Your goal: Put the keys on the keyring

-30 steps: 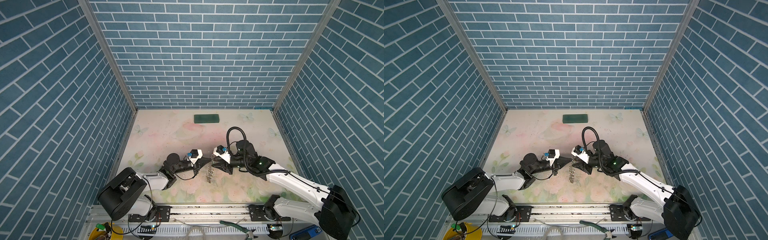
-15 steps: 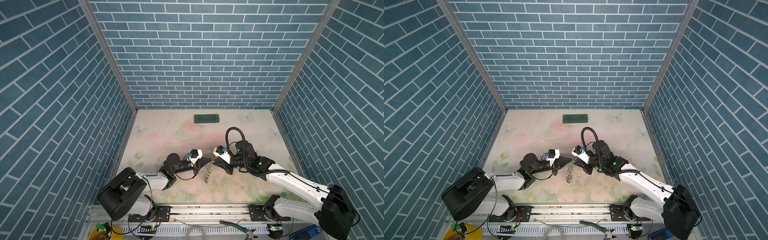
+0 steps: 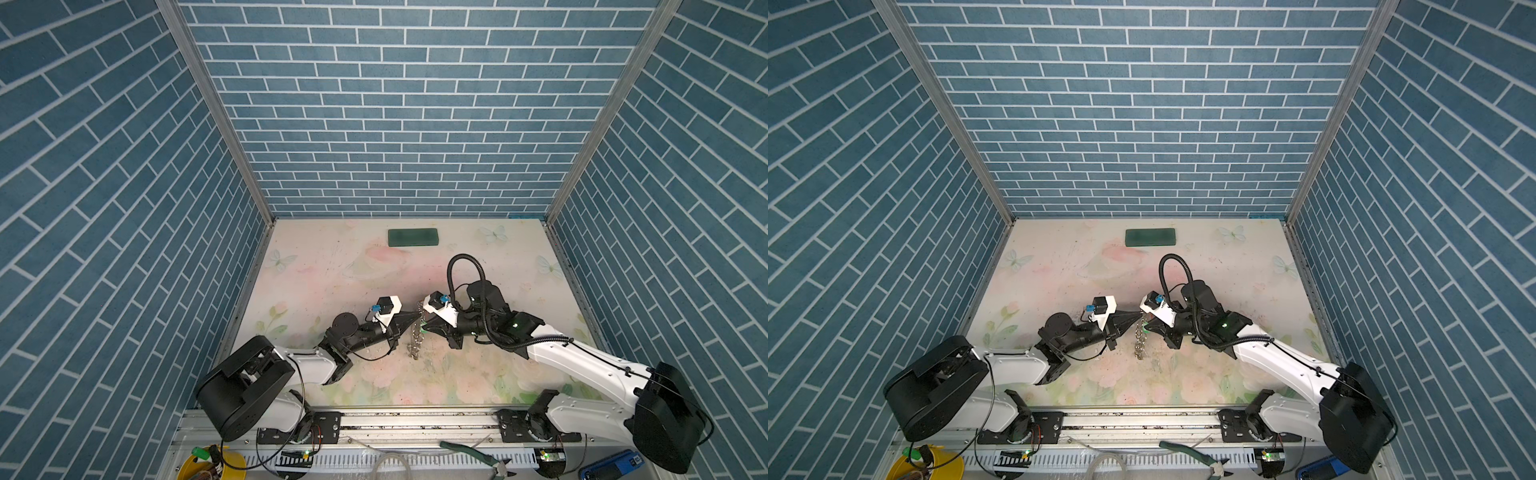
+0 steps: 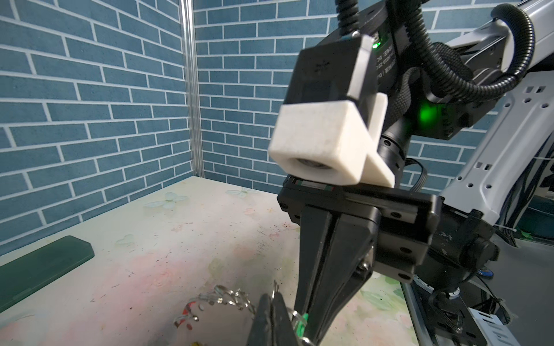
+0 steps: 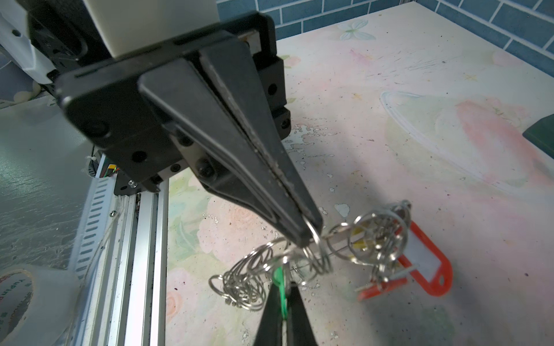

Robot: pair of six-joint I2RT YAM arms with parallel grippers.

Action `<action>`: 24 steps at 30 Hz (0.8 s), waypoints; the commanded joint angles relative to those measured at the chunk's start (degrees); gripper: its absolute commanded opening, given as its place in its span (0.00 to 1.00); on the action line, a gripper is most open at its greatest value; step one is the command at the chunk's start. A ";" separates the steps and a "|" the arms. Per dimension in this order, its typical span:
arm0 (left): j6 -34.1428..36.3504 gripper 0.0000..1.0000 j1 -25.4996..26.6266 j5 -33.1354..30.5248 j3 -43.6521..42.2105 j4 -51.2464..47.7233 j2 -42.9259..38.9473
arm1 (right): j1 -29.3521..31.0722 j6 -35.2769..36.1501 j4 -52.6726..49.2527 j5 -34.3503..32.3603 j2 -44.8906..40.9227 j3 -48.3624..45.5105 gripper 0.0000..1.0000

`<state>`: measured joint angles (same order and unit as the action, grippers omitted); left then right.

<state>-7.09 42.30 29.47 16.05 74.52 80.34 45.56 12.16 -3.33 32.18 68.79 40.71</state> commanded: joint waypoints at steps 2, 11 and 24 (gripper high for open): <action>-0.25 0.00 0.92 -8.40 1.74 5.99 0.16 | 2.58 -0.78 -1.29 4.78 2.77 1.91 0.00; 0.07 0.00 1.82 -12.19 2.76 6.00 0.86 | 4.20 -1.26 0.23 2.64 2.21 1.53 0.00; 0.67 0.00 0.32 -1.68 0.96 5.99 -0.09 | -1.00 0.50 -4.29 -3.24 -9.84 -2.33 0.24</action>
<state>-6.85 43.13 24.14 16.38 76.71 81.12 46.41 11.84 -6.33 27.20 61.84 39.88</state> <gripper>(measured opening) 0.049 0.243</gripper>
